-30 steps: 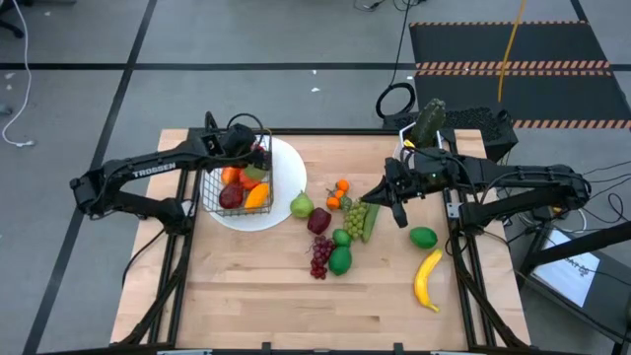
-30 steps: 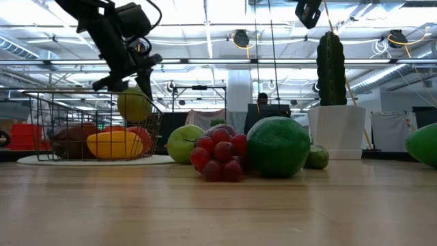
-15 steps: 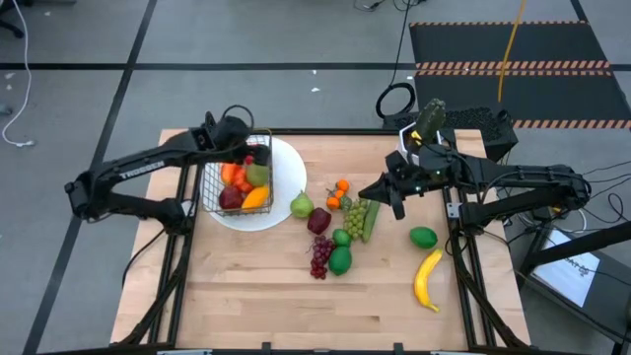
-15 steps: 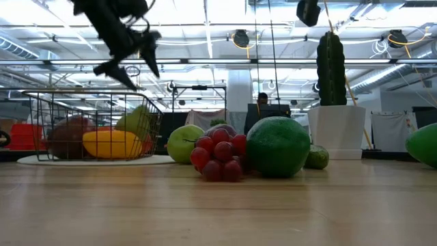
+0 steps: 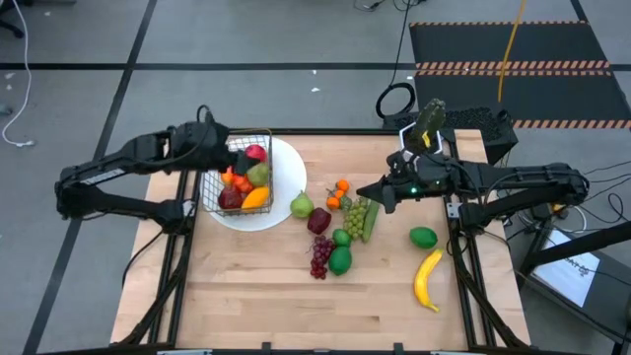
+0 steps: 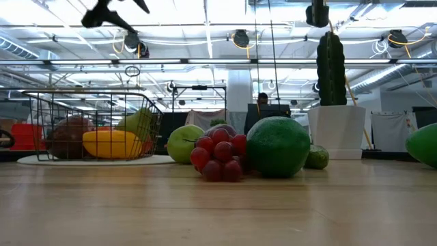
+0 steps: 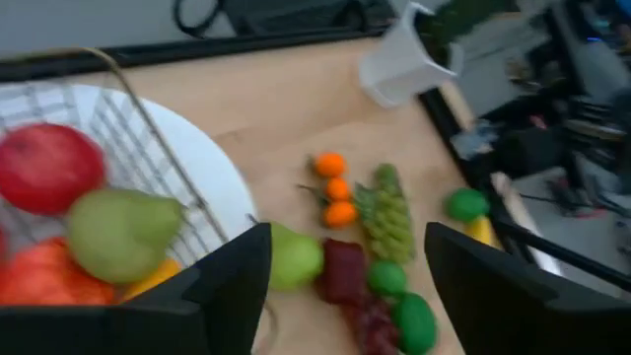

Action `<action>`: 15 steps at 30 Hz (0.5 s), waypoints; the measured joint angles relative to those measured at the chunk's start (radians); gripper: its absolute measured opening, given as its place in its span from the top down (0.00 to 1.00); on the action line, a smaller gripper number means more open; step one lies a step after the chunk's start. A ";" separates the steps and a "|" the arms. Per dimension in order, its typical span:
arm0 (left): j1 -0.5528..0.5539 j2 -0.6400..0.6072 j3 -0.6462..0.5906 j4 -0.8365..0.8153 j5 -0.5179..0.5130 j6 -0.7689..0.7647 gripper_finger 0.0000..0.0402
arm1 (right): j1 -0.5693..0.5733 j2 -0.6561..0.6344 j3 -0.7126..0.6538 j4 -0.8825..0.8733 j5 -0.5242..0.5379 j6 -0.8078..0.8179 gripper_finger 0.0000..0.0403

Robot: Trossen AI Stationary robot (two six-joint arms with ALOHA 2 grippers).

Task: Build produce basket
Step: Put the green pear into the wire basket

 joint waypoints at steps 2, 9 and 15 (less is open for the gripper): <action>-0.069 -0.012 0.000 0.000 -0.036 -0.032 0.38 | 0.019 0.018 0.000 0.005 0.006 0.009 1.00; -0.283 0.007 0.000 0.015 -0.207 -0.082 0.47 | 0.029 0.118 0.000 0.028 -0.030 -0.029 1.00; -0.389 0.065 0.000 0.018 -0.297 -0.143 0.49 | -0.066 0.232 0.000 0.084 -0.214 -0.201 0.91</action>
